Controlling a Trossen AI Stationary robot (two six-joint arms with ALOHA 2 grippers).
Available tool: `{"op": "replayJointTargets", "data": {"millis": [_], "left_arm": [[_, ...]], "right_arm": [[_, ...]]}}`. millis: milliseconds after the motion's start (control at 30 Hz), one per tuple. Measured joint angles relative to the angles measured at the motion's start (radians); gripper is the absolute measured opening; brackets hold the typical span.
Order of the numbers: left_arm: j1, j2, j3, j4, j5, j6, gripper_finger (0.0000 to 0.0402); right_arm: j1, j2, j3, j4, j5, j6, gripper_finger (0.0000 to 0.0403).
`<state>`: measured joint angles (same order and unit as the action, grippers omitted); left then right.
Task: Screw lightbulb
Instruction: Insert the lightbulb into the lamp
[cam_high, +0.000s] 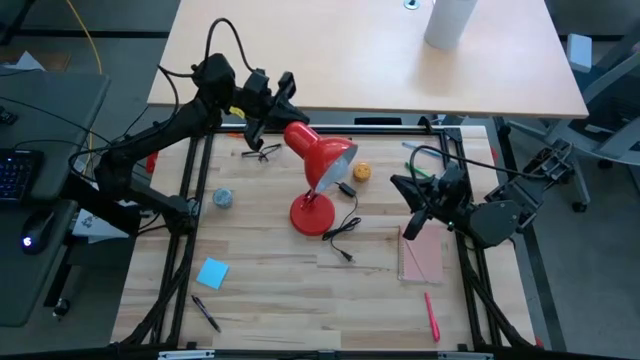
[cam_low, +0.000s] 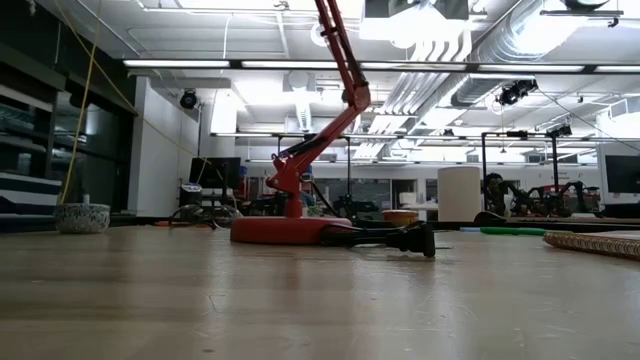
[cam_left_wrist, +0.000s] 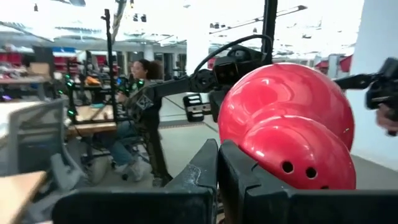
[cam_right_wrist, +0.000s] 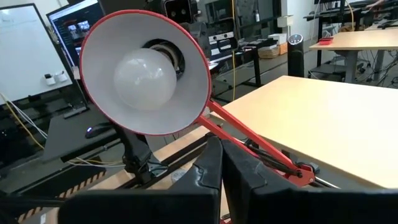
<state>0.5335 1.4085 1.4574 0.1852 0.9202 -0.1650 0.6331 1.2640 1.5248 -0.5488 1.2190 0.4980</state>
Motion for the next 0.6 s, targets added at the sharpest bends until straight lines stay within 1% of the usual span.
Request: {"op": "replayJointTargets", "data": {"millis": [200, 400, 600], "left_arm": [[0.0, -0.01, 0.0, -0.006, 0.059, -0.069, 0.0], [0.012, -0.05, 0.0, -0.053, 0.073, -0.066, 0.0], [0.035, -0.099, 0.0, -0.15, 0.077, -0.048, 0.0]], "right_arm": [[0.0, 0.0, 0.0, 0.0, 0.0, -0.006, 0.0], [0.0, -0.01, 0.0, -0.001, 0.001, -0.027, 0.0], [0.0, -0.028, 0.0, -0.002, 0.001, -0.036, 0.0]]}}
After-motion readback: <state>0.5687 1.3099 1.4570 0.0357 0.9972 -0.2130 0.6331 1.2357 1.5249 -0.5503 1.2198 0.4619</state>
